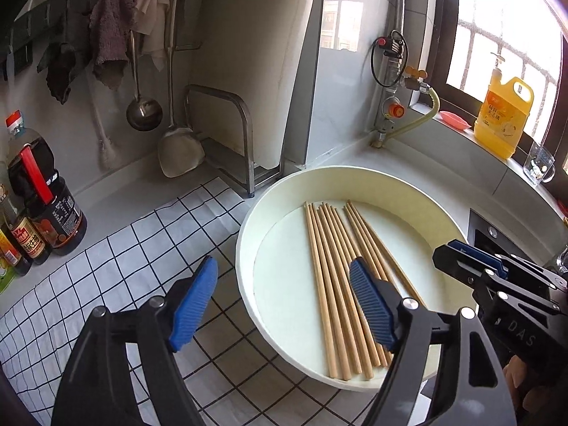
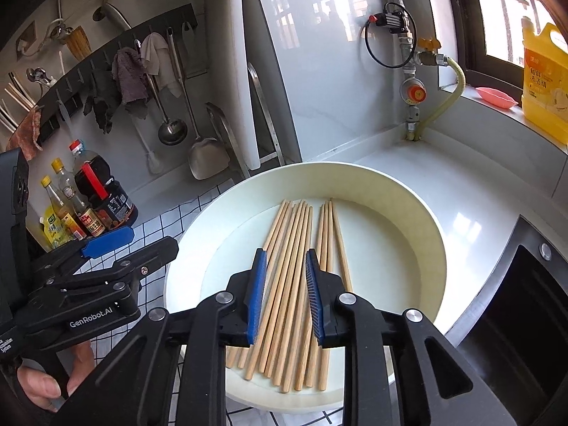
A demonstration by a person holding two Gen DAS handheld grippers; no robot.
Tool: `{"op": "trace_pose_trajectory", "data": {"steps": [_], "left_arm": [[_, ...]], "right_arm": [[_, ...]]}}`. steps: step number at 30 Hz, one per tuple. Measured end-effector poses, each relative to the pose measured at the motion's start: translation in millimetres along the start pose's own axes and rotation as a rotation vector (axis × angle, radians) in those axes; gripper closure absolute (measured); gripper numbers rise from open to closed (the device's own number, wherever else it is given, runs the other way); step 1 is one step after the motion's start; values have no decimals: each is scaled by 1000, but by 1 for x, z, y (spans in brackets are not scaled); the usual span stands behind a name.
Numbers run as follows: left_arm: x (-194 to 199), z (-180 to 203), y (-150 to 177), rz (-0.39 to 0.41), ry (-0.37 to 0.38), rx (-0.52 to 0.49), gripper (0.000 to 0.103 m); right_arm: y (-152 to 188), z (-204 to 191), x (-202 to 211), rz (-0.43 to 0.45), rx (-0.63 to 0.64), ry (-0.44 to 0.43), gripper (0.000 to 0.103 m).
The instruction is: Organize utensils
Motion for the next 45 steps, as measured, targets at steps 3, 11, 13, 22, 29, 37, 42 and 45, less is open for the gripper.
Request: {"op": "trace_pose_trajectory", "data": {"steps": [3,11,13,22,29,37,42,45], "left_arm": [[3,2,0,12,-15,-8,27],[8,-2,-1,26,-20,0,24],[8,-3,-1,27,-21,1,24],[14,-7,-2,41,-30,2,20],[22,-11,-4,65,-47,13,15],[25,-15,-6,75,-54,24,10],[28,-14,-5,78,-53,24,8],[28,-15,-5,75,-54,25,7]], "right_arm": [[0,-1,1,4,4,5,78],[1,-7,4,13,19,15,71],[1,-8,4,15,24,20,68],[2,-10,4,15,28,24,63],[2,-11,3,13,32,27,59],[3,-12,6,27,36,44,48],[2,-12,6,32,35,52,46],[2,-12,7,35,33,57,43]]}}
Point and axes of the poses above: each gripper's, at about its wrist camera, not at the fingertips, and x roughly against the way its jaws point, z to its right, y to its underside, the point moved 2 cm from there along -x, roughly the way its jaws point, and after that the axes turned 14 degrees about -z, right-handed, at the moved point
